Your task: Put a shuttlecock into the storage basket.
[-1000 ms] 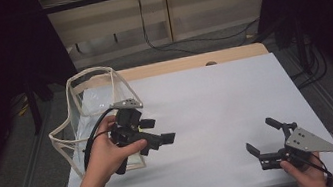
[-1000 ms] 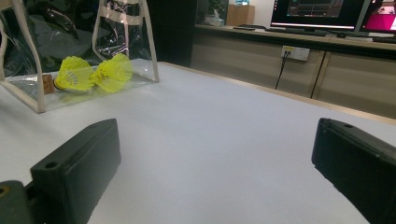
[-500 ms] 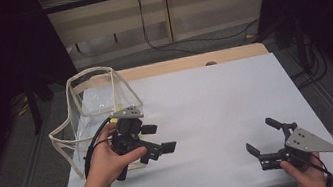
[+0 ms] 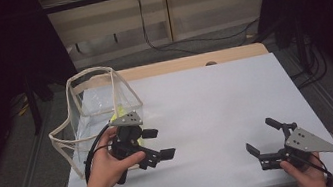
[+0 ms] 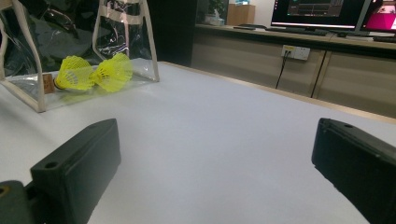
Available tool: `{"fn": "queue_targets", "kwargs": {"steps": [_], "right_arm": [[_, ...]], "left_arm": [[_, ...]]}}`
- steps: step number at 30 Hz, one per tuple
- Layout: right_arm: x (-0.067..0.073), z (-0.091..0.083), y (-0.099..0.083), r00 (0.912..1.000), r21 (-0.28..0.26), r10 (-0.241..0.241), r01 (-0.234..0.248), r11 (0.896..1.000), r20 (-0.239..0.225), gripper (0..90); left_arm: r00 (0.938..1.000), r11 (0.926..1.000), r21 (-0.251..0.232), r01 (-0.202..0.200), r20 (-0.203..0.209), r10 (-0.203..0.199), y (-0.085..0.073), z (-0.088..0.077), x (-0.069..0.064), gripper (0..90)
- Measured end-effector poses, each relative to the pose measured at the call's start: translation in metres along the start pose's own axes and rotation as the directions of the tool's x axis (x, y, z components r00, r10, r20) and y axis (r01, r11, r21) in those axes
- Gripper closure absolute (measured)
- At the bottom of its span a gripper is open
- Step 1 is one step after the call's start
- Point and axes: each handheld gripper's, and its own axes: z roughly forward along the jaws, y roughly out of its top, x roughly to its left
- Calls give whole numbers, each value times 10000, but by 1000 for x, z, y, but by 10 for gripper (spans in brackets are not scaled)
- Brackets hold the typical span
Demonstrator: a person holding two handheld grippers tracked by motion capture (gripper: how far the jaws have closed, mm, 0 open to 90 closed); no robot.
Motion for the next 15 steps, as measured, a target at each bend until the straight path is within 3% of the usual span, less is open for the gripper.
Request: {"fn": "queue_targets", "kwargs": {"steps": [15], "right_arm": [[0, 0, 0, 10000, 7, 17, -17, 10000, 14, 13]], "left_arm": [[9981, 9989, 81, -470, 395, 467, -17, 0, 5, 50]]}}
